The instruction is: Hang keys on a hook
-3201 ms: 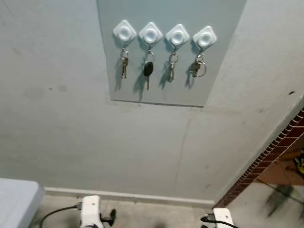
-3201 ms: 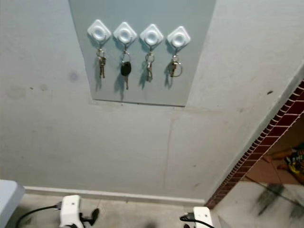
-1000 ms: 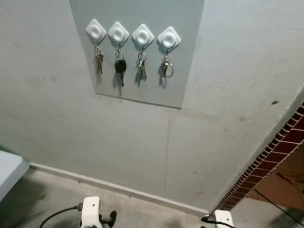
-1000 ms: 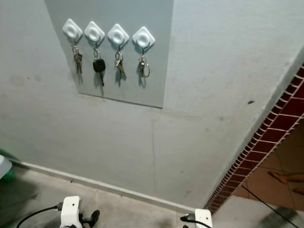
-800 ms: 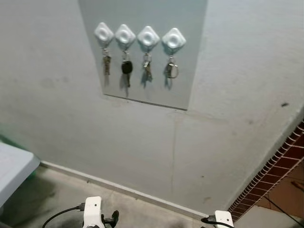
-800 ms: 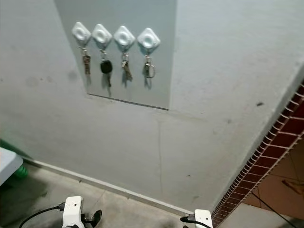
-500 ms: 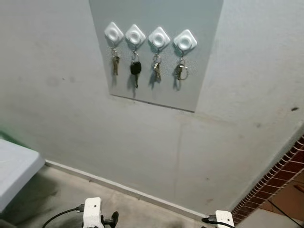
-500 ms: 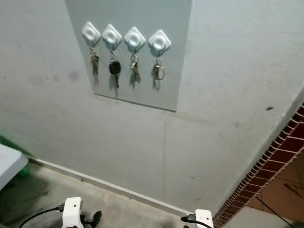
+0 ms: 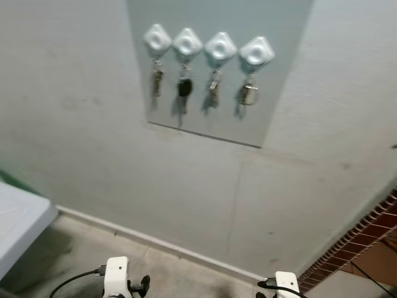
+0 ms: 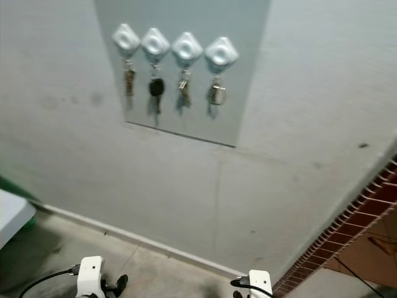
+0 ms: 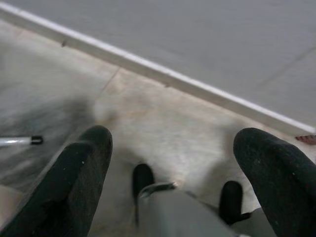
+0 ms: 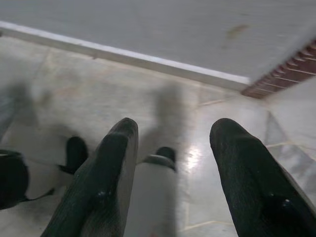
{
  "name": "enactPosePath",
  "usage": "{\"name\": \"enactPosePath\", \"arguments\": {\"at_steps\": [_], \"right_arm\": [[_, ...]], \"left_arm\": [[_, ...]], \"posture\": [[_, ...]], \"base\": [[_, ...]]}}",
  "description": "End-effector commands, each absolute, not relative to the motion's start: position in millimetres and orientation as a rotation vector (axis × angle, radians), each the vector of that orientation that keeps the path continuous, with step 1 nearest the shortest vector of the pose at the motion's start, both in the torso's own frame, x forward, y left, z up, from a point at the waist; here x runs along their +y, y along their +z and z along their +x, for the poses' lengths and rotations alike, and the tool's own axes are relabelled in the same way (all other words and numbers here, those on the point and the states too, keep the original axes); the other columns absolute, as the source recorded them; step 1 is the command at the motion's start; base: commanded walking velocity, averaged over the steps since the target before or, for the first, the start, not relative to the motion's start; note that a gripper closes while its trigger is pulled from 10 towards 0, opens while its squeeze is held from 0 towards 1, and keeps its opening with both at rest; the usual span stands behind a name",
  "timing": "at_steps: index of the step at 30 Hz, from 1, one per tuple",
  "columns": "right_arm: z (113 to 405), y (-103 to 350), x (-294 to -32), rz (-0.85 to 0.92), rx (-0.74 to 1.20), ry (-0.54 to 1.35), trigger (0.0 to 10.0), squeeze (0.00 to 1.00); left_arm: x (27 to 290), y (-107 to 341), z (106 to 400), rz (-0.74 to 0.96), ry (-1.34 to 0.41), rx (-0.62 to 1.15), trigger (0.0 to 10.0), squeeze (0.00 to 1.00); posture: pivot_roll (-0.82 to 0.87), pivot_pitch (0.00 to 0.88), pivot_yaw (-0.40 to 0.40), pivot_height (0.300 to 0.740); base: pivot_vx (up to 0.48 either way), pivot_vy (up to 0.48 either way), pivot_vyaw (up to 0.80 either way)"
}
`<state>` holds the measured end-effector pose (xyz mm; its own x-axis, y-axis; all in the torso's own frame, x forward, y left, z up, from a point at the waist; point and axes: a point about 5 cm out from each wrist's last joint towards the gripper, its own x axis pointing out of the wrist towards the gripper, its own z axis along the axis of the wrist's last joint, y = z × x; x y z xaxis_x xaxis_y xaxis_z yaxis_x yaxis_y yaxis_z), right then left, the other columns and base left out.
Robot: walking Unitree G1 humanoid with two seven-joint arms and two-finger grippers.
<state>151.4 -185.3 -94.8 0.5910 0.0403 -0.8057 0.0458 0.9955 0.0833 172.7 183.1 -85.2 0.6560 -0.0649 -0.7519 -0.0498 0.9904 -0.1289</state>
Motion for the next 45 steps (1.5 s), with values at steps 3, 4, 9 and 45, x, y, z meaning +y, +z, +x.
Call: {"name": "enactPosePath", "arguments": {"at_steps": [3,4,9,45], "right_arm": [[150.5,-94.5,-189.4,0.099,0.936,-0.017,10.0,0.0],[150.5,-94.5,-189.5,0.099,0.936,-0.017,10.0,0.0],[150.6,-94.4,-189.9,0.097,0.936,-0.017,10.0,0.0],[151.8,-94.1,-190.5,0.104,0.936,-0.026,10.0,0.0]], "left_arm": [[179.0,-86.9,170.7,-0.146,-0.008,0.869,10.0,0.0],[179.2,-87.2,170.2,-0.152,0.001,0.87,10.0,0.0],[178.7,-87.4,170.0,-0.166,0.01,0.872,10.0,0.0],[178.3,-83.9,177.3,-0.19,0.021,0.842,10.0,0.0]], "posture": [[0.02,0.0,-0.013,0.732],[0.02,0.0,-0.013,0.732],[0.02,0.0,-0.014,0.732],[0.02,0.0,-0.018,0.732]], "base": [[0.0,-0.383,0.0],[0.0,0.0,0.0],[0.0,0.0,0.0],[0.0,0.1,0.0]]}}
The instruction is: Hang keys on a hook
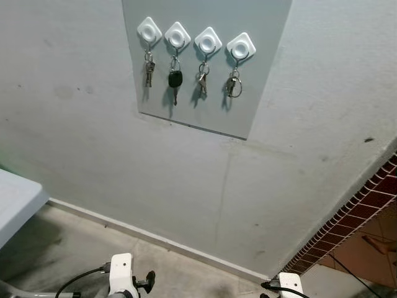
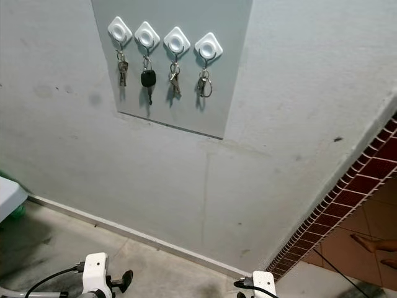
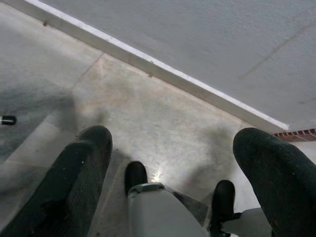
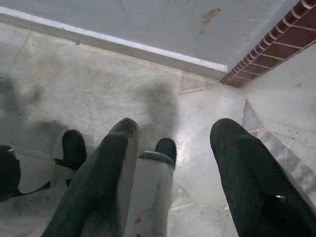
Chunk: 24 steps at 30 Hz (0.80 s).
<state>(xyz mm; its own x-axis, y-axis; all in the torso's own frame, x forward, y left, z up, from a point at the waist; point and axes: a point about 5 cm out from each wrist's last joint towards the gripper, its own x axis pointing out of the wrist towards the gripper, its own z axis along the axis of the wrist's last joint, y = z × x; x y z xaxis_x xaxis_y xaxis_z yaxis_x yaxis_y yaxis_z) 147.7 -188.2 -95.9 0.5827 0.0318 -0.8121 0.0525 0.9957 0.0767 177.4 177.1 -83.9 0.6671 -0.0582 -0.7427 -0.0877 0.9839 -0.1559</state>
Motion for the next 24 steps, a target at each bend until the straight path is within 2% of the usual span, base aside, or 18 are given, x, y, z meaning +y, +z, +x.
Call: {"name": "enactPosePath", "arguments": {"at_steps": [1,24], "right_arm": [[151.6,-94.3,-190.4,0.109,0.939,-0.028,10.0,0.0],[151.9,-94.4,-189.7,0.118,0.943,-0.028,10.0,0.0]], "left_arm": [[178.3,-83.9,177.3,-0.19,0.021,0.842,10.0,0.0],[179.4,-86.2,172.8,-0.204,0.032,0.863,10.0,0.0]], "posture": [[0.02,0.0,-0.018,0.732],[0.02,0.0,-0.017,0.732]], "base": [[0.0,0.0,0.0],[0.0,0.02,-0.72]]}}
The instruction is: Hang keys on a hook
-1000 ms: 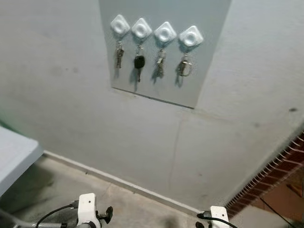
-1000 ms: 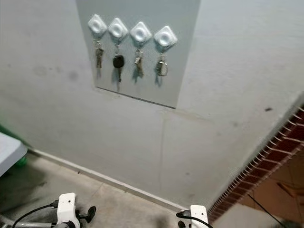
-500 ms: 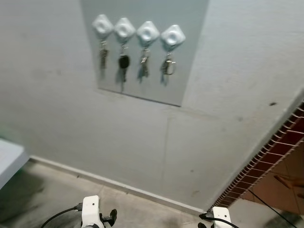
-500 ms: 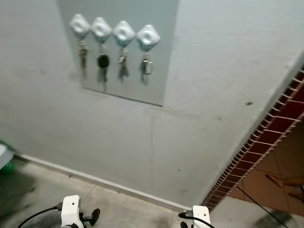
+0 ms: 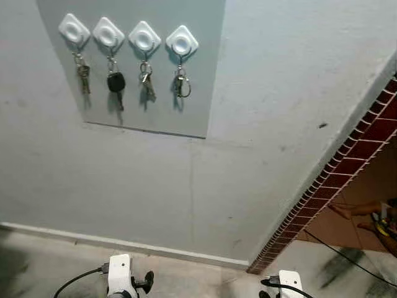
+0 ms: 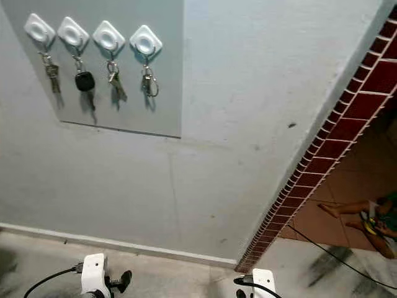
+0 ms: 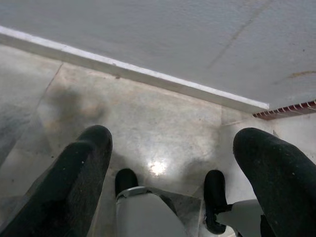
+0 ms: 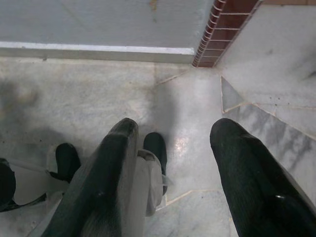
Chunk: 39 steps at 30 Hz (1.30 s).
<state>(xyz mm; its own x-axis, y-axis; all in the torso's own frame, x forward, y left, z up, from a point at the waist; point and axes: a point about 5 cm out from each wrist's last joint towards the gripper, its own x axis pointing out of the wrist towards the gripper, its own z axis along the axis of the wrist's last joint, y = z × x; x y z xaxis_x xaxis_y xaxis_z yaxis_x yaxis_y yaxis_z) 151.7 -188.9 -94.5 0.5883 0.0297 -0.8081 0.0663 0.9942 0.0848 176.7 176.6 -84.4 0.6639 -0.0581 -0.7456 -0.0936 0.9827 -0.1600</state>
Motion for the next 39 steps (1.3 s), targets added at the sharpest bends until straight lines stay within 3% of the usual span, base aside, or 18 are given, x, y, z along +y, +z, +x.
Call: {"name": "enactPosePath", "arguments": {"at_steps": [1,4,29,33,39], "right_arm": [[151.8,-94.4,-189.7,0.118,0.943,-0.028,10.0,0.0],[152.0,-94.3,-189.5,0.115,0.942,-0.026,10.0,0.0],[155.0,-93.0,-189.4,0.099,0.93,-0.022,10.0,0.0],[155.1,-92.9,-189.5,0.099,0.929,-0.022,10.0,0.0],[152.6,-94.3,-190.8,0.07,0.952,-0.031,10.0,0.0]], "left_arm": [[179.5,-86.3,172.6,-0.205,0.033,0.863,10.0,0.0],[180.5,-86.4,172.0,-0.203,0.034,0.864,10.0,0.0],[177.3,-87.7,170.7,-0.165,-0.003,0.887,10.0,0.0],[177.2,-87.8,170.7,-0.162,-0.002,0.889,10.0,0.0],[177.6,-88.2,170.3,-0.181,0.021,0.892,10.0,0.0]], "posture": [[0.02,0.0,-0.017,0.732],[0.02,0.0,-0.017,0.732],[0.02,0.0,-0.016,0.732],[0.02,0.0,-0.016,0.732],[0.02,0.0,-0.016,0.732]], "base": [[0.0,0.458,-0.75],[0.0,0.458,-0.75],[0.0,0.0,0.0],[0.0,-0.48,0.0],[0.0,0.0,0.0]]}}
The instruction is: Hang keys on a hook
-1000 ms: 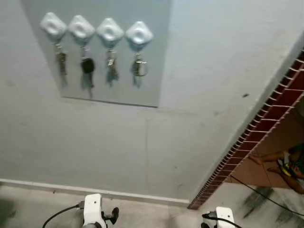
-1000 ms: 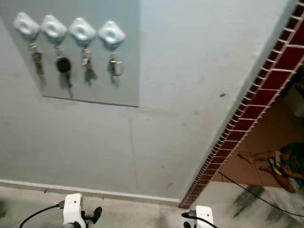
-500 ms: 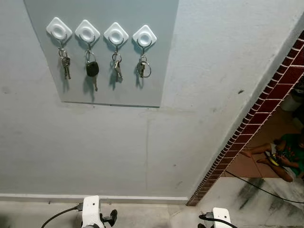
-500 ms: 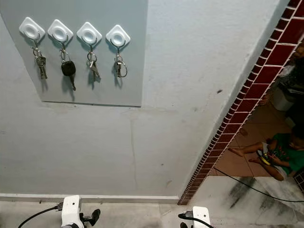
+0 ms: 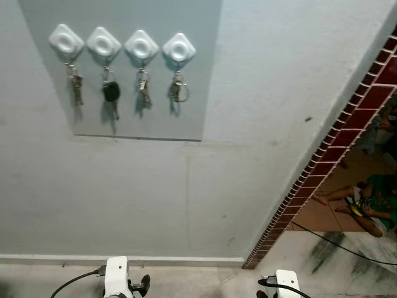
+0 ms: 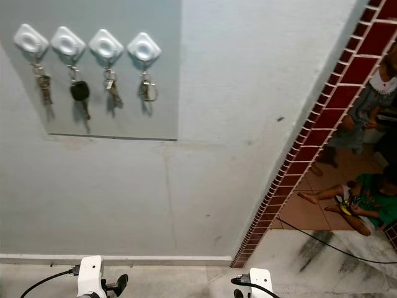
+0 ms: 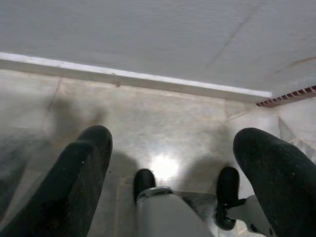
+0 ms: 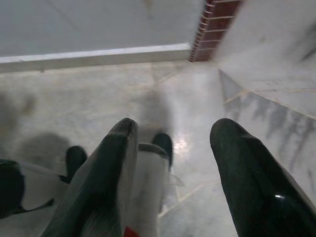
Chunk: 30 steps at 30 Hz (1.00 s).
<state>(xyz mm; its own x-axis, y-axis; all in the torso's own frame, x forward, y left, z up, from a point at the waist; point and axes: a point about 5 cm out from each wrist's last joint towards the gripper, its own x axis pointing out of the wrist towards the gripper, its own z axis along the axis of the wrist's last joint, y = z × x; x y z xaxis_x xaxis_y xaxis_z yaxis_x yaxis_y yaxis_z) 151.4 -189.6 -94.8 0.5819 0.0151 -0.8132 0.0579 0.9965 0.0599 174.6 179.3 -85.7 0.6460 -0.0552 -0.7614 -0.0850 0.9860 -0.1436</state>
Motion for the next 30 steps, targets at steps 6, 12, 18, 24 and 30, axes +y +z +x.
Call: {"name": "enactPosePath", "arguments": {"at_steps": [6,12,18,24,30], "right_arm": [[150,-96,-192,0.058,0.977,-0.054,10.0,0.0],[149,-96,-192,0.039,0.984,-0.039,10.0,0.0],[149,-96,-191,0.034,0.982,-0.032,10.0,0.0],[148,-97,-190,0.03,0.983,-0.017,10.0,0.0],[144,-98,-192,-0.009,0.999,0.03,10.0,0.0]], "left_arm": [[178,-89,170,-0.184,0.023,0.894,10.0,0.0],[178,-89,169,-0.185,0.022,0.896,10.0,0.0],[176,-89,169,-0.186,0.015,0.893,10.0,0.0],[167,-87,175,-0.141,-0.061,0.878,10.0,0.0],[156,-85,177,-0.081,-0.172,0.873,10.0,0.0]], "posture": [[0.02,0.0,-0.017,0.732],[0.02,0.0,-0.017,0.732],[0.02,0.0,-0.017,0.732],[0.02,0.0,-0.013,0.732],[0.02,0.0,-0.009,0.732]], "base": [[0.0,0.0,0.0],[0.0,0.0,0.0],[0.0,0.0,0.0],[0.0,0.0,0.0],[0.0,0.0,0.0]]}}
